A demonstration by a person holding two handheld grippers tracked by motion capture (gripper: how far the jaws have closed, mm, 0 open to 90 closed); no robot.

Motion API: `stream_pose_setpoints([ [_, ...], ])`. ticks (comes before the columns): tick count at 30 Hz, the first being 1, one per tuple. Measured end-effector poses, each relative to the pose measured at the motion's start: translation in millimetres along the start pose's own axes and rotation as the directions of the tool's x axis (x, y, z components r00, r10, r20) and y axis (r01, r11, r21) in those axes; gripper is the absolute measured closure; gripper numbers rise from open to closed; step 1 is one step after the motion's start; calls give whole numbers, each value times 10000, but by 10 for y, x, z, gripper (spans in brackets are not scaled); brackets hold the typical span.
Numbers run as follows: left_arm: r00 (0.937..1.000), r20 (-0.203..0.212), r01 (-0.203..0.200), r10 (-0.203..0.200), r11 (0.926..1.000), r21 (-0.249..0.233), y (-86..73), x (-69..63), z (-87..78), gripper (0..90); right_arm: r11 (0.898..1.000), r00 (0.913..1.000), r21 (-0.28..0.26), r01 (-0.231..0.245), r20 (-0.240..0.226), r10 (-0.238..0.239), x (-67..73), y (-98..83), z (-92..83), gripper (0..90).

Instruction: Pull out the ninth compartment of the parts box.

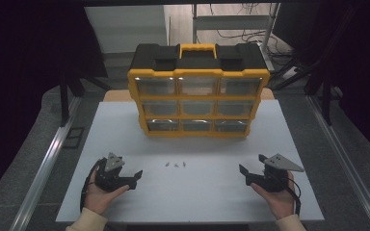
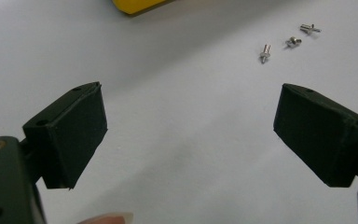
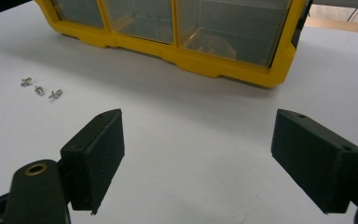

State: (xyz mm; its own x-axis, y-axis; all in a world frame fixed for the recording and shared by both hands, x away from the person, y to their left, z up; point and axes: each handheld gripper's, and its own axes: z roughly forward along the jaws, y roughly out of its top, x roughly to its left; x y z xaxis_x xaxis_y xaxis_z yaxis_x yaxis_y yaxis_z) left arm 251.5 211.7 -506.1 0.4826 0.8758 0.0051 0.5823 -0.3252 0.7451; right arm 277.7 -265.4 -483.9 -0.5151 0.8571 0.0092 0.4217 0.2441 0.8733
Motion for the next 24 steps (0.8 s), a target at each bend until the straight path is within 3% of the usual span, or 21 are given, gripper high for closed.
stream_pose_setpoints([
  [11,10000,-45,78,-78,9999,-68,3,15,-7,98,9999,9998,53,108,-152,-107,179,26,144,176],
  [24,10000,-56,45,-45,10000,14,6,16,15,100,9999,9998,59,143,-131,-142,233,23,186,175],
])
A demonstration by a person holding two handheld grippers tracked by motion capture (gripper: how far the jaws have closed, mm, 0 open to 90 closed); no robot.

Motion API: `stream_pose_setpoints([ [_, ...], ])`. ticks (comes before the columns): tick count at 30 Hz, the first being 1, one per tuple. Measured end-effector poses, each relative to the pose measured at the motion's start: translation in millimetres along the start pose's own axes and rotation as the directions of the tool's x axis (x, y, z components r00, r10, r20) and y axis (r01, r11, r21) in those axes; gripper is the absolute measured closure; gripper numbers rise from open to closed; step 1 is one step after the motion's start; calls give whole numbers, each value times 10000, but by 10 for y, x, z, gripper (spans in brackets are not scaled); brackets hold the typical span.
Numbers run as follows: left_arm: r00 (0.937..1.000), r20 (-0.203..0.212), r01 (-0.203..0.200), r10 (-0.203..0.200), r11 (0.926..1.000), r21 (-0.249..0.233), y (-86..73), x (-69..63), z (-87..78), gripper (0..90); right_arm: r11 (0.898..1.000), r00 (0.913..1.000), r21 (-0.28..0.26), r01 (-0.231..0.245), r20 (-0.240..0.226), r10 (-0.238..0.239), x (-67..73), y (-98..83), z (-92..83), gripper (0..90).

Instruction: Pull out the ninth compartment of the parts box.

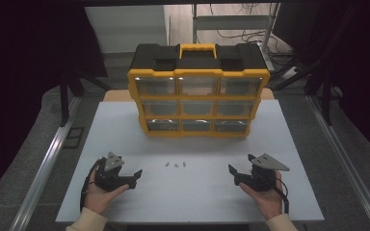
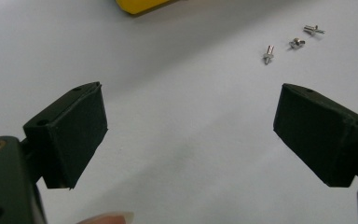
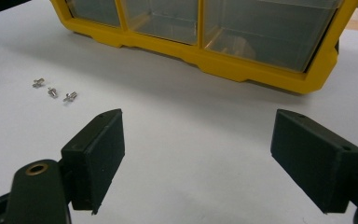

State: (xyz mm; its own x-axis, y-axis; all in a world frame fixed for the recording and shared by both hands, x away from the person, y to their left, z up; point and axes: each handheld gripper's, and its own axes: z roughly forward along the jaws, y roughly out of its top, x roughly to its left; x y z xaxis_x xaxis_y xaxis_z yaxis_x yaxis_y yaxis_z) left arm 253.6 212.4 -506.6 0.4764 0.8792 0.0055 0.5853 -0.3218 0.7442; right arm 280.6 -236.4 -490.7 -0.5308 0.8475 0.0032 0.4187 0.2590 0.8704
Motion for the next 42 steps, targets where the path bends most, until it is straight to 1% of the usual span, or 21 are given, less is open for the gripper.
stream_pose_setpoints([
  [4,10000,-13,-37,37,10000,9,4,-2,1,99,10000,10000,14,-54,34,53,32,5,35,173],
  [6,10000,-16,-26,26,10000,-2,1,-2,-2,99,10000,10000,37,38,54,-38,74,6,59,171],
  [10,10000,-32,-35,35,10000,12,-1,7,1,100,10000,10000,34,69,44,-69,98,7,75,168],
  [15,10000,-46,-48,48,10000,8,-1,12,1,102,9999,9997,35,114,198,-115,131,-1,99,160],
  [20,10000,-51,-51,51,10000,3,-2,13,-1,102,9997,9996,-46,223,169,-222,168,2,93,160],
  [25,10000,-58,-61,61,10000,52,-5,15,11,102,9980,9973,-61,628,381,-625,195,-4,99,155],
  [26,10000,-61,-69,70,10000,57,-5,13,12,102,9966,9955,-55,824,467,-820,206,-6,104,151],
  [27,10000,-57,-76,76,10000,61,-6,12,12,102,9966,9955,-55,824,467,-820,206,-6,104,151],
  [28,10000,-59,-80,81,9999,62,-6,9,11,102,9946,9933,13,1036,520,-1036,223,-7,105,152],
  [29,9999,-64,-83,83,10000,54,-7,6,9,102,9946,9933,13,1036,520,-1036,223,-7,105,156],
  [32,9999,-72,-108,108,9999,61,-6,2,7,102,9899,9879,59,1417,629,-1418,255,-9,98,155],
  [34,9999,-74,-125,125,9999,86,-8,1,10,101,9887,9867,83,1500,627,-1502,257,-9,102,152],
  [39,9999,-95,-137,138,9998,107,-13,-1,9,101,9821,9789,104,1880,792,-1883,270,-16,97,142],
  [41,9999,-101,-131,132,9999,102,-15,-2,6,101,9813,9778,117,1922,830,-1925,272,-16,97,137],
  [42,9998,-103,-140,141,9999,97,-15,-3,4,101,9796,9754,128,2004,908,-2007,273,-18,96,131],
])
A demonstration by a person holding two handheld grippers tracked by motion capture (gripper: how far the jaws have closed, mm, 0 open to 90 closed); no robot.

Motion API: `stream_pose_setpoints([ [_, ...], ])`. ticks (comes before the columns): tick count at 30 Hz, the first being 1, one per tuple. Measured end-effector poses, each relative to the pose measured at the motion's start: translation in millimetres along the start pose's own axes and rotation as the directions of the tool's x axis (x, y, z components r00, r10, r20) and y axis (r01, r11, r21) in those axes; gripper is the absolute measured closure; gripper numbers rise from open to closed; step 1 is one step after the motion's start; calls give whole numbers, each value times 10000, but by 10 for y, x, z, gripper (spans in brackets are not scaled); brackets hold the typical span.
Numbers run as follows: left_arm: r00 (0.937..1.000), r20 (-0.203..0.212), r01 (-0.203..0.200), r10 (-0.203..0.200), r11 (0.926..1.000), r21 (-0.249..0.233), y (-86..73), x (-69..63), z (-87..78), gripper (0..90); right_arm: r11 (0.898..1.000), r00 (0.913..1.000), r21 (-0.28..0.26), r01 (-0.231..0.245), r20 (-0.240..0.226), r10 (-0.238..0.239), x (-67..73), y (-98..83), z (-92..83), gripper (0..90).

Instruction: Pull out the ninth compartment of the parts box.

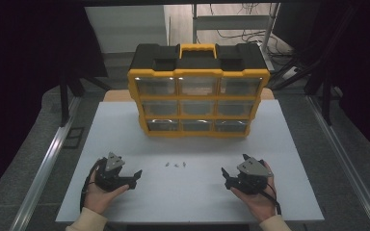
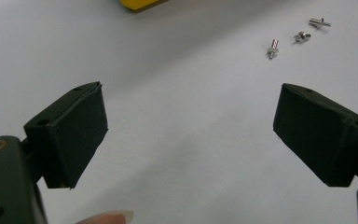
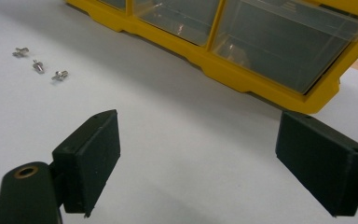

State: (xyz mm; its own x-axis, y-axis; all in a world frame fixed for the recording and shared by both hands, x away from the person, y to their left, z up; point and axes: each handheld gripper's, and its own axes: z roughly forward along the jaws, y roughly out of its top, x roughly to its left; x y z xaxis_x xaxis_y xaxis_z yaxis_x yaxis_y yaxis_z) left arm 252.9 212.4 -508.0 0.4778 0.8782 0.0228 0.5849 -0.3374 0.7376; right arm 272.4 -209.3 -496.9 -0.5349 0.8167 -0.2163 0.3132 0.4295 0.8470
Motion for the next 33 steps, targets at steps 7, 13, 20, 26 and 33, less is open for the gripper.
stream_pose_setpoints([
  [7,10000,50,-12,12,10000,-18,3,-1,0,102,9988,9987,107,478,181,-480,21,-1,11,103],
  [13,10000,38,-43,43,10000,-6,-2,2,-1,104,9962,9955,138,865,385,-870,44,2,8,87],
  [20,10000,16,-36,36,10000,-22,-1,3,-4,104,9912,9895,126,1316,590,-1321,65,-2,10,80],
  [26,10000,20,-20,20,10000,-34,-1,7,-9,104,9877,9851,52,1560,722,-1560,74,-4,10,75],
  [33,10000,47,-9,10,10000,-41,0,6,-10,103,9830,9788,-52,1836,937,-1823,91,-6,11,70],
])
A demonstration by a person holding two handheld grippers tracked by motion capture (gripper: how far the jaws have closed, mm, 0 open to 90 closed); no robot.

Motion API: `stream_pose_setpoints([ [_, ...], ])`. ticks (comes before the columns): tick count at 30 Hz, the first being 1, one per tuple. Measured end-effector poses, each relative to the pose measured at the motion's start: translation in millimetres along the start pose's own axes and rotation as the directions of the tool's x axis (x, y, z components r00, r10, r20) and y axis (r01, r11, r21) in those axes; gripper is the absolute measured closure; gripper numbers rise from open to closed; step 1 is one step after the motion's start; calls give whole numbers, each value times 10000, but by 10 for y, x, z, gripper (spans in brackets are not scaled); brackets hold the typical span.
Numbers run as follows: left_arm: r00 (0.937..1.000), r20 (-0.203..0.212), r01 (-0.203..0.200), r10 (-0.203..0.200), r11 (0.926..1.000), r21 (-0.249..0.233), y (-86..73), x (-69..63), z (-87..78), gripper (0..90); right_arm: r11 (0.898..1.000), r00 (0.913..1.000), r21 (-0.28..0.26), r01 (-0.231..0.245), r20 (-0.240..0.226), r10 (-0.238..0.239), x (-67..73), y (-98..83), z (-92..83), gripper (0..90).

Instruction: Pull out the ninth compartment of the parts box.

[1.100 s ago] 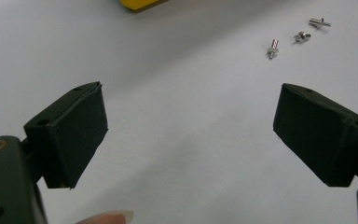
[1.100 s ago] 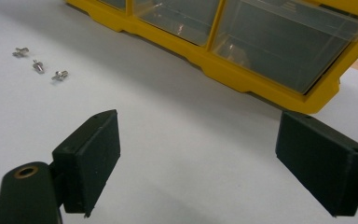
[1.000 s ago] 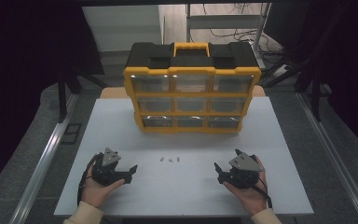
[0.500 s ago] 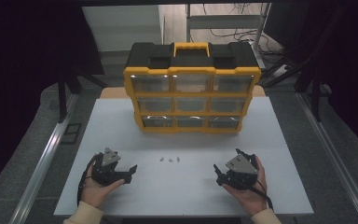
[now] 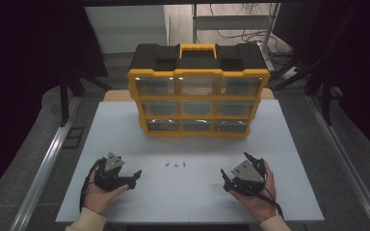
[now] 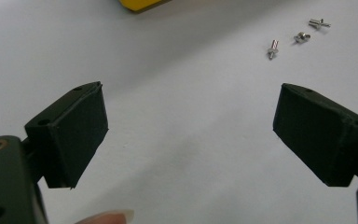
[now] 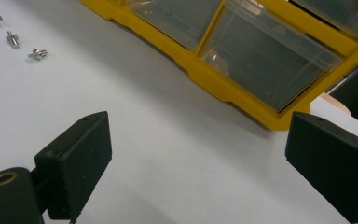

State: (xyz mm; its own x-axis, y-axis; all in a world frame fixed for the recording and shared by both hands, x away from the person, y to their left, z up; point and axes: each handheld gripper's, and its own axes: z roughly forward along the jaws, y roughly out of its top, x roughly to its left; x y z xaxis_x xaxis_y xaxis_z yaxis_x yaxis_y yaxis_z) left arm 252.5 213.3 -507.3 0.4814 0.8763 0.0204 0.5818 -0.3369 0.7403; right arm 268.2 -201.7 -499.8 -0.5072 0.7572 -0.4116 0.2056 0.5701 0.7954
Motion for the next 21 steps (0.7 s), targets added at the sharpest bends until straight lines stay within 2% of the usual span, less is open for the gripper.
stream_pose_setpoints([
  [13,10000,-1,28,-28,10000,-17,1,0,0,99,9999,10000,-133,37,62,-36,2,0,0,67],
  [21,10000,-6,43,-43,10000,-35,0,6,-7,99,9991,9988,-196,382,325,-376,9,20,-13,65],
])
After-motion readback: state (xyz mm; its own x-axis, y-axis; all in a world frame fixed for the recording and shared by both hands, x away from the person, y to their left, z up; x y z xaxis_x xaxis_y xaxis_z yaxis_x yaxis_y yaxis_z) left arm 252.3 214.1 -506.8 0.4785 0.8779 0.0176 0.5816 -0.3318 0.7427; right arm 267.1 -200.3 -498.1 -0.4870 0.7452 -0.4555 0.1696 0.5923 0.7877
